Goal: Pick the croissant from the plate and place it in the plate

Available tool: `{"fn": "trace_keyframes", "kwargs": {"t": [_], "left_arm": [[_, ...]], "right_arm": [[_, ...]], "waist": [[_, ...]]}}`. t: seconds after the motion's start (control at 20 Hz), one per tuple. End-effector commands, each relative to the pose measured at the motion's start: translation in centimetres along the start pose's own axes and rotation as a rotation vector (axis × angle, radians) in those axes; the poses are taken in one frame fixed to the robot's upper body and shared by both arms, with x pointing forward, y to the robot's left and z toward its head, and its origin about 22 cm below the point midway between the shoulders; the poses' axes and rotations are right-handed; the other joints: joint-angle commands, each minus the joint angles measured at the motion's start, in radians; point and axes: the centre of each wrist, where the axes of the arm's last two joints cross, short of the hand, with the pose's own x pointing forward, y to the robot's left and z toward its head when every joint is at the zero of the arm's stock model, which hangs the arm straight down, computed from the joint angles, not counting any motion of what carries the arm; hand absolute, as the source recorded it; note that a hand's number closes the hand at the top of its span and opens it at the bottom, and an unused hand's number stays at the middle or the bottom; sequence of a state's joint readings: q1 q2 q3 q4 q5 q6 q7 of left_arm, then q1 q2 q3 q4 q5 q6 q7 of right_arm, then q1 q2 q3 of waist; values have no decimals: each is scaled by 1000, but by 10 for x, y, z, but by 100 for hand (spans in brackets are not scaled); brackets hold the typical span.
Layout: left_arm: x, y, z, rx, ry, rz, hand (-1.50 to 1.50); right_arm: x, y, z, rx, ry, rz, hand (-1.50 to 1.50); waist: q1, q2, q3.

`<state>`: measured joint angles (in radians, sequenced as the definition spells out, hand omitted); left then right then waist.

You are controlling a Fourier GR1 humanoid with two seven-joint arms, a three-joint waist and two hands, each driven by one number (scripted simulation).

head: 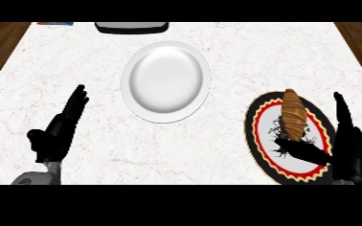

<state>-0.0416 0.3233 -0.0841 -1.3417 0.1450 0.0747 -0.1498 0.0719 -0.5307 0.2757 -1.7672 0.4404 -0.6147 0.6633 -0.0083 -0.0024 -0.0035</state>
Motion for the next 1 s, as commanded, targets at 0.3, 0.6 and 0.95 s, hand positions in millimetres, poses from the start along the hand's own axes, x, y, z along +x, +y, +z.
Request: {"fn": "trace_keyframes", "kwargs": {"t": [0.3,0.6,0.95], "left_arm": [[-5,17,0,4,1,-4,0],[4,13,-15,-10,9,10,0],[0,12,-6,-6,7,11,0]], "right_arm": [[30,-17,-12,104,203,137,-150],[21,-11,-20,157,249,205,-150],[23,15,-31,173,242,184,-150]], "waist": [[7,2,3],[6,3,3],[8,2,3]]}}
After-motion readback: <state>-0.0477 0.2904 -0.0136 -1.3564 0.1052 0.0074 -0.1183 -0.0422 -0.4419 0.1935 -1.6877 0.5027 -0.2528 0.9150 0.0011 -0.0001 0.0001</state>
